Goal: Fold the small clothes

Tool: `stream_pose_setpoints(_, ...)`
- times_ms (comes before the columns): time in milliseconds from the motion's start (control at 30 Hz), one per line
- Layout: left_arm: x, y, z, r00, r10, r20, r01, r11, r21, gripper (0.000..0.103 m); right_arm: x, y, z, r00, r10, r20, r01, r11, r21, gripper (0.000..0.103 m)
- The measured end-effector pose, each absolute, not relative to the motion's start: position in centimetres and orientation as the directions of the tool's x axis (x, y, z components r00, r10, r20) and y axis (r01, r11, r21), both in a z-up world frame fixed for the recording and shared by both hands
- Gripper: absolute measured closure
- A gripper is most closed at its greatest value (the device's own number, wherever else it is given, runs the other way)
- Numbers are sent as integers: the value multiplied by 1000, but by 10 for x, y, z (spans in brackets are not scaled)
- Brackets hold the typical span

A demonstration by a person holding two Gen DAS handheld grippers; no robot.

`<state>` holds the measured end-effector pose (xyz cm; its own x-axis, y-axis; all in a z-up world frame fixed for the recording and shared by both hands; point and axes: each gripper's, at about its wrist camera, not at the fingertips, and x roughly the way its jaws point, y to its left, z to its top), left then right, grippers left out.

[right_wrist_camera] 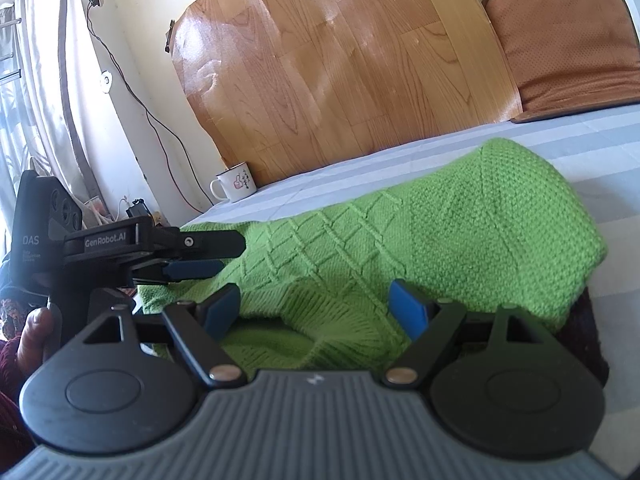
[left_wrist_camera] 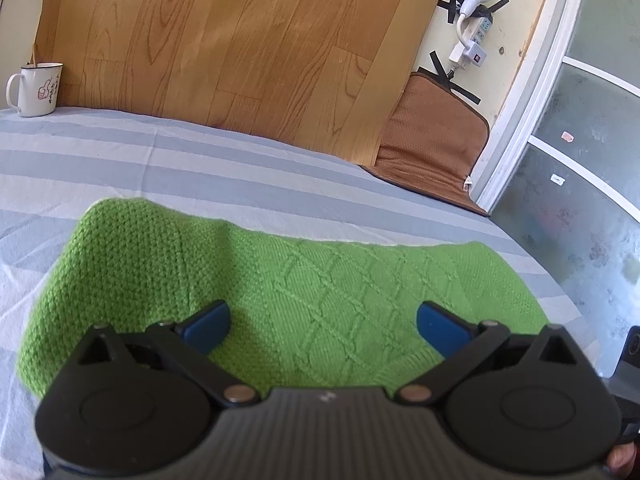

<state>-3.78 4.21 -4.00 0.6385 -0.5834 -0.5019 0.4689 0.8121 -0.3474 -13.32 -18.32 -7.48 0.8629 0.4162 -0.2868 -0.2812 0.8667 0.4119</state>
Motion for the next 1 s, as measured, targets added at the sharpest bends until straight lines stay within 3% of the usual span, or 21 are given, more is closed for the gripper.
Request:
stream_pose_setpoints(333, -40, 41, -39, 637, -579, -508, 465, 815, -346, 0, -136, -185, -68, 855, 416, -310, -269, 866, 421, 20)
stream_pose_setpoints(433, -38, 47, -32, 616, -606, -504, 468, 795, -385, 1, -151, -202, -53, 879, 425, -217, -290, 838, 463, 22)
stream_pose_setpoints(567, -39, 55, -18, 604, -666, -437, 504, 744, -438, 1, -170, -236, -31, 949, 271, -163, -180, 887, 425, 22)
stream_pose_setpoints(733, -30, 43, -17, 554, -707, -440, 526, 707, -473, 3, -179, -289, -42, 965, 100, -242, 36, 863, 503, 21)
stream_pose_setpoints(1000, -17, 31, -32, 535, -670, -515, 489, 743, -457, 15, -150, -293, -74, 908, 235, -347, 34, 785, 619, 22)
